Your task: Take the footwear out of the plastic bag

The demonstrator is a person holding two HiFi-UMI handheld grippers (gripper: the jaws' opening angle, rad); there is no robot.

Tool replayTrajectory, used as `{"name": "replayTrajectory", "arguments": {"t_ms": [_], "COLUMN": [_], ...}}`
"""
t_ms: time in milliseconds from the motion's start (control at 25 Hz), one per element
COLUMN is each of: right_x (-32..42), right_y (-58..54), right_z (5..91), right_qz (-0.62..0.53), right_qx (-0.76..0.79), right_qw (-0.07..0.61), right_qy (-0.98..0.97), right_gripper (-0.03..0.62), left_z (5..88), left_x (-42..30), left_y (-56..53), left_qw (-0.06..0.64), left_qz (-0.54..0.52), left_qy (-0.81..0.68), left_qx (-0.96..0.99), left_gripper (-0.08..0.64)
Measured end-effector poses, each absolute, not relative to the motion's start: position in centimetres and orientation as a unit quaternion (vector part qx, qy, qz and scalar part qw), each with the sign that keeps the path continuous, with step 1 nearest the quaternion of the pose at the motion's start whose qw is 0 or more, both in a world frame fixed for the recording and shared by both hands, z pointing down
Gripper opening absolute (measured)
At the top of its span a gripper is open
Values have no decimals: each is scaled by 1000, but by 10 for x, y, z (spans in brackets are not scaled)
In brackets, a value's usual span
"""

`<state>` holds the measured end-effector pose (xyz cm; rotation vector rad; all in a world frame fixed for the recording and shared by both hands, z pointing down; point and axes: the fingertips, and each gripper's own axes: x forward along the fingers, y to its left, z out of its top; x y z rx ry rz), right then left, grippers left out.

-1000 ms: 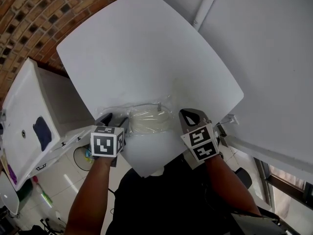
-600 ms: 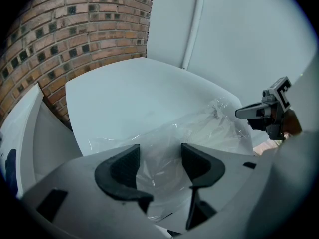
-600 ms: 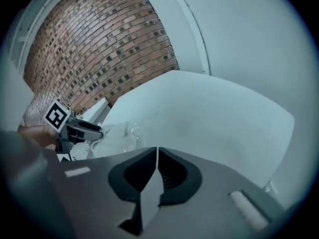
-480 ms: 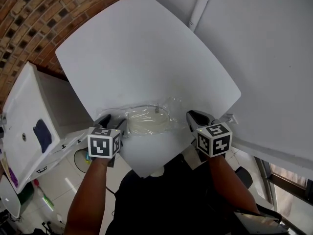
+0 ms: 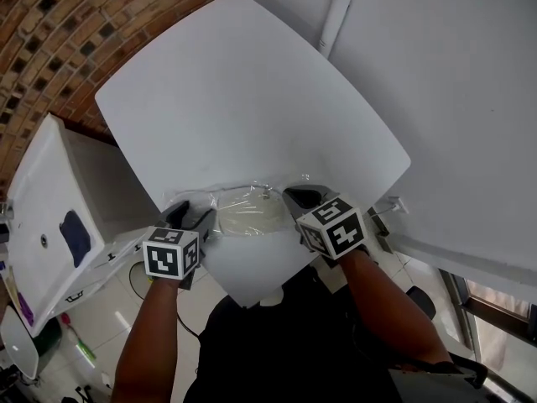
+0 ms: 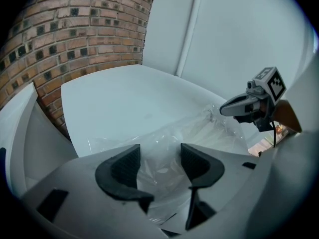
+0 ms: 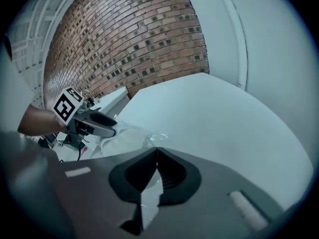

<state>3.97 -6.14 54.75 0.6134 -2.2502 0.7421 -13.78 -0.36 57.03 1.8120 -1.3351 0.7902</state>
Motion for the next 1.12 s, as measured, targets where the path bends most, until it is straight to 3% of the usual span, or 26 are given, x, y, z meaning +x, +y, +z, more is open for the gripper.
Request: {"name": "replayTrajectory", "arguments": {"t_ms": [440, 600, 920, 1120], "right_x": [65, 65, 73, 79], "right_y": [-80, -78, -47, -24], "right_z": [588, 581, 545, 556], "right_qz": [319, 326, 405, 414], "right_qx": [269, 268, 245, 221], "right_qw": [407, 393, 297, 304], "right_qy": [-813, -817, -829, -829], "right_gripper": [3, 3, 27, 60], "left_z": [569, 568, 560, 538], "left_x": [-138, -139, -141, -141], "left_y": [-5, -4, -7, 1], "left_qw": [370, 370, 382, 360], "left_qz": [298, 290, 269, 272], "left_qy": [-521, -527, -525, -532], "left_qx": [709, 708, 711, 717], "left_gripper": [259, 259, 259, 233]}}
